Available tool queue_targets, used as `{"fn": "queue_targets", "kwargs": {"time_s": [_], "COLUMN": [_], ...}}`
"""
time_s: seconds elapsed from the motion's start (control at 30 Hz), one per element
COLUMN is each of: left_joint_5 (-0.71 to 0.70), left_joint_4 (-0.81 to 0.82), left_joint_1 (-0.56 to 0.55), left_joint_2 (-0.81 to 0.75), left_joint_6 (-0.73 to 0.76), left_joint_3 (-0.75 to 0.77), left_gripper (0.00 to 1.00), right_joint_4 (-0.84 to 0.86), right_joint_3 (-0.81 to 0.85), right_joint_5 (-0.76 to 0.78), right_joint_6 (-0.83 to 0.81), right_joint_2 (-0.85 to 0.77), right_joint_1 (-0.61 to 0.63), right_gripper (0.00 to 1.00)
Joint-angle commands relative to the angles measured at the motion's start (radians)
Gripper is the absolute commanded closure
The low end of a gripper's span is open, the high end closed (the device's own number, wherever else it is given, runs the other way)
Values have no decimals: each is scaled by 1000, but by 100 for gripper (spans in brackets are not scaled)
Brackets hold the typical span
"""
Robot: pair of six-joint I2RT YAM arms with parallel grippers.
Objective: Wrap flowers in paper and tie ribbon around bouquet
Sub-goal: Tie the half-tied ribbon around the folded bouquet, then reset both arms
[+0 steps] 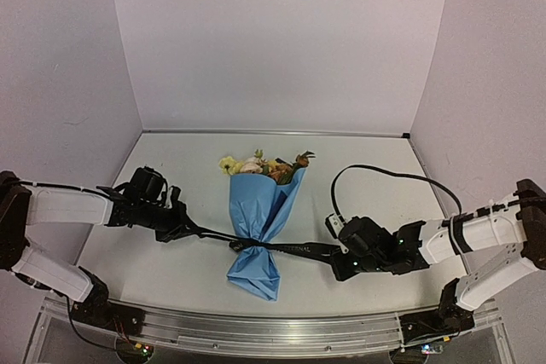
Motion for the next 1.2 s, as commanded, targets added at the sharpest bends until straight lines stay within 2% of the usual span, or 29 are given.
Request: {"fn": "queue_targets", "kwargs": {"time_s": [0.0,0.3,0.33,0.37,0.4,0.47,0.53,0.6,0.67,0.7,0.83,1.0,1.17], "left_joint_5": [-41,-43,-50,-56,-66,-98,-132,-162,-196,-208,-210,-224,-277], "left_joint_4": [64,-24,-40,-55,-70,-94,-118,-138,-148,-146,-98,-80,-72], "left_joint_1": [124,86,72,59,45,16,-3,-17,-22,-23,-24,-26,-27], "left_joint_2": [-26,-30,-34,-37,-41,-57,-79,-100,-131,-148,-214,-261,-321], "left_joint_6": [-62,74,88,100,111,123,134,142,149,155,215,281,305], "left_joint_3": [-47,49,64,78,92,119,140,167,182,187,189,219,244], "left_gripper": [100,100,100,97,90,62,50,35,8,1,0,0,0], "right_joint_4": [-187,-151,-161,-179,-197,-230,-272,-318,-350,-361,-413,-559,-569], "right_joint_3": [-82,-3,9,24,39,67,90,114,130,136,169,282,316], "right_joint_5": [50,-62,-70,-82,-92,-102,-89,-64,-29,-8,67,98,137], "right_joint_6": [90,37,32,27,22,18,12,-3,-12,-18,-33,-34,-68], "right_joint_2": [10,12,5,-3,-14,-38,-71,-100,-130,-143,-199,-233,-259], "right_joint_1": [-41,-38,-38,-38,-37,-38,-38,-37,-39,-40,-59,-100,-108], "right_gripper": [100,100,96,86,74,56,39,31,23,20,3,2,2]}}
